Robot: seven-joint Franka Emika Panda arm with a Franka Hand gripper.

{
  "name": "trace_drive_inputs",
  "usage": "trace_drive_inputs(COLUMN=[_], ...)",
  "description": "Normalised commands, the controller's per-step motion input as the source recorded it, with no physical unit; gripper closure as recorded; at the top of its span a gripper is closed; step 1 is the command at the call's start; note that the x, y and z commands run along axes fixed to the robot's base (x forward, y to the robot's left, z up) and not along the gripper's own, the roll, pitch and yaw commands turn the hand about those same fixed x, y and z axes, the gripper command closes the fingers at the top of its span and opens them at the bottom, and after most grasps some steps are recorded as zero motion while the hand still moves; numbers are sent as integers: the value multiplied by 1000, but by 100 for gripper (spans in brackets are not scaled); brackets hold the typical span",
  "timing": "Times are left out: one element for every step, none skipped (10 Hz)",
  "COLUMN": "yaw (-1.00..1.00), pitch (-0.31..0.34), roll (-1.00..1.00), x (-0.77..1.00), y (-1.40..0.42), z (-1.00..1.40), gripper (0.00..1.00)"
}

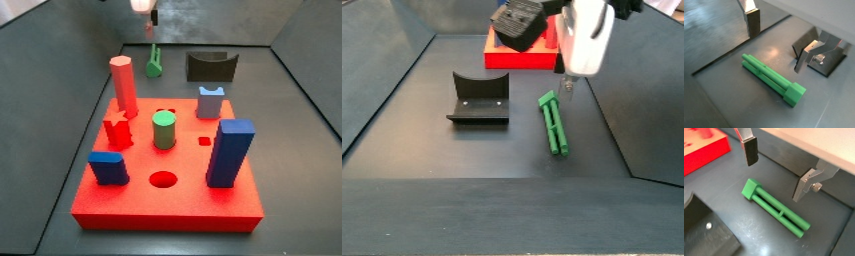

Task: Pick up the 3 prong object. Move up. Rotate the 3 prong object. Place the 3 prong object on the fixture. Regrasp the 3 prong object. Move to above the board. Insert the 3 prong object.
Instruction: Rotate the 3 prong object.

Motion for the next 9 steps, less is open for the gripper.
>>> trace_drive_inputs(yaw=[1000,1000,1000,1000,1000,1000,1000,1000,1000], pitch=[-4,-5,-5,-5,-5,-6,-6,-6,-7], roll=[1,1,1,2,2,2,2,2,2], x=[35,35,35,35,35,35,35,35,35], y=[1,1,1,1,1,1,1,1,1], z=[-36,-36,-36,-36,-36,-36,-36,-36,-36], gripper=[0,0,0,0,0,0,0,0,0])
